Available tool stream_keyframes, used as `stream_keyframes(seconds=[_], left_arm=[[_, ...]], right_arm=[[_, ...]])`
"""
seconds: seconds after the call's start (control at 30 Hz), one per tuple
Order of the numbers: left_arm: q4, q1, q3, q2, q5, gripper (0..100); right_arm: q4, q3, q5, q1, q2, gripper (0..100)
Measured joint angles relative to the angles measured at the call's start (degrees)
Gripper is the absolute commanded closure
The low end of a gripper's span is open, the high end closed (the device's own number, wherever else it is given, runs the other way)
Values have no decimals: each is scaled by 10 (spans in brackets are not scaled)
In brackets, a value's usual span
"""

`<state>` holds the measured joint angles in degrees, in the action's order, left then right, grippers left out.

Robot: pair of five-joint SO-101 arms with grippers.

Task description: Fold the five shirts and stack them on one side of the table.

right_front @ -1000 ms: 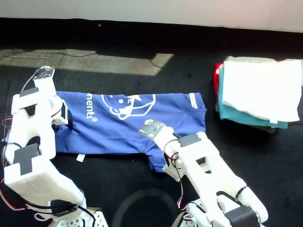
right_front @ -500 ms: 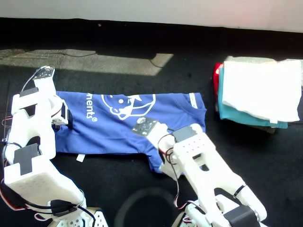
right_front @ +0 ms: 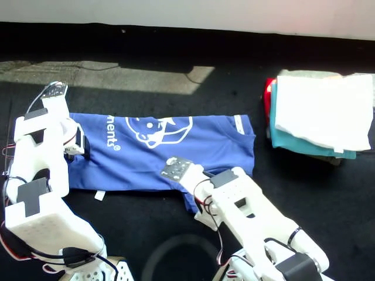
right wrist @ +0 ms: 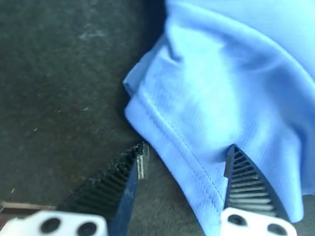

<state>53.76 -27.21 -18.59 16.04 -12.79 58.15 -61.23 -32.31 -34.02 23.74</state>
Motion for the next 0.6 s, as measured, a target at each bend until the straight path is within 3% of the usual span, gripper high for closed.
stream_keyframes(seconds=[0.37,0.6], left_arm=[[0,0,0,0,0,849],[0,0,0,0,0,849]], right_arm=[[-18,-22,-91,44,5,986],[-18,-24,-91,47,4,991]])
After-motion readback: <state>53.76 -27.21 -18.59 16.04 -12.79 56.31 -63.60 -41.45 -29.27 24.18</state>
